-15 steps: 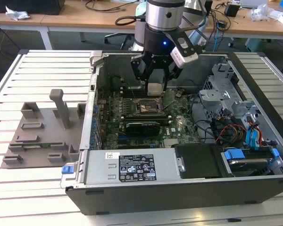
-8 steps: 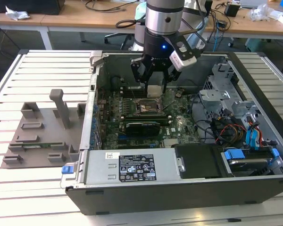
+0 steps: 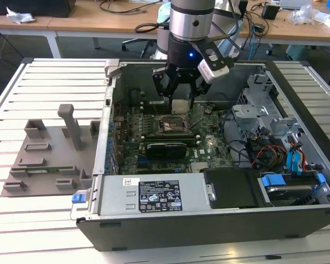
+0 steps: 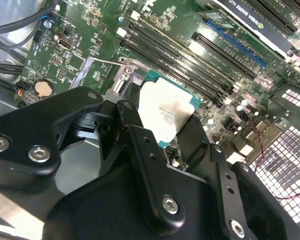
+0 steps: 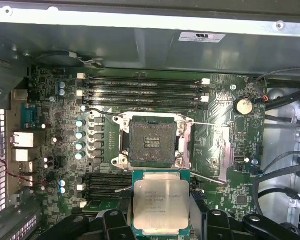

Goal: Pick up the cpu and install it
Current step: 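Place the cpu into insertion slot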

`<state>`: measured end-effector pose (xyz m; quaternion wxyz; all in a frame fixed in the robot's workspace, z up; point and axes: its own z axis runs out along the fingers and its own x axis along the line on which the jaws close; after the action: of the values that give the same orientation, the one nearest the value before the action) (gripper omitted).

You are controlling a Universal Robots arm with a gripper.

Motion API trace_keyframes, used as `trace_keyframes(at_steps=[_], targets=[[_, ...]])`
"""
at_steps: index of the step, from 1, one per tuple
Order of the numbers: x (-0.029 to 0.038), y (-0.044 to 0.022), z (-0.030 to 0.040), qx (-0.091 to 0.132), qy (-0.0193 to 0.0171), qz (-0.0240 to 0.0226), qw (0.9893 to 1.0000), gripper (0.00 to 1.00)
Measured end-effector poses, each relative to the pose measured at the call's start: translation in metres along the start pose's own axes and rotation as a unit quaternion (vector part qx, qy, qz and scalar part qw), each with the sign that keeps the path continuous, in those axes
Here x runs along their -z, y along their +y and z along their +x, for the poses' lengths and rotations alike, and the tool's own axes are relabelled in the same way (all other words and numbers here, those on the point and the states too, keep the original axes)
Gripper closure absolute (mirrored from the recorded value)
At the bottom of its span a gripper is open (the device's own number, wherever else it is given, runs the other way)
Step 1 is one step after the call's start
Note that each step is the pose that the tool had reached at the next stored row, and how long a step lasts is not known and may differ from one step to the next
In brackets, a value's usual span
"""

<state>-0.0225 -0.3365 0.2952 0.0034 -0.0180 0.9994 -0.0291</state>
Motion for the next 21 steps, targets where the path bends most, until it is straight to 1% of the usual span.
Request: trace_keyframes(at_steps=[2,3,6,7,8,9,11,14,15,16,17,18,19,21], targets=[[0.0000,0.0000,0.0000,0.000,0.0000,0.0000,1.0000,0.45],[0.0000,0.0000,0.0000,-0.005,0.0003,0.0001,1.0000,0.45],[-0.0001,0.0000,0.0000,-0.034,0.0020,0.0002,0.9994,0.45],[-0.0002,0.0000,0.0000,-0.048,0.0028,0.0003,0.9988,0.45],[-0.0002,0.0000,0.0000,-0.055,0.0032,0.0004,0.9985,0.45],[-0.0002,0.0000,0.0000,-0.072,0.0042,0.0005,0.9974,0.45],[-0.0003,0.0000,0.0000,-0.091,0.0054,0.0006,0.9958,0.45],[-0.0005,0.0000,0.0000,-0.138,0.0080,0.0009,0.9904,0.45],[-0.0006,0.0000,0.0000,-0.145,0.0084,0.0010,0.9894,0.45],[-0.0006,0.0000,0.0000,-0.153,0.0089,0.0011,0.9882,0.45],[-0.0007,0.0000,0.0000,-0.162,0.0095,0.0012,0.9867,0.45],[-0.0007,0.0000,0.0000,-0.169,0.0099,0.0013,0.9855,0.45],[-0.0008,0.0000,0.0000,-0.180,0.0105,0.0014,0.9835,0.45],[-0.0009,0.0001,0.0000,-0.208,0.0121,0.0017,0.9781,0.45]])
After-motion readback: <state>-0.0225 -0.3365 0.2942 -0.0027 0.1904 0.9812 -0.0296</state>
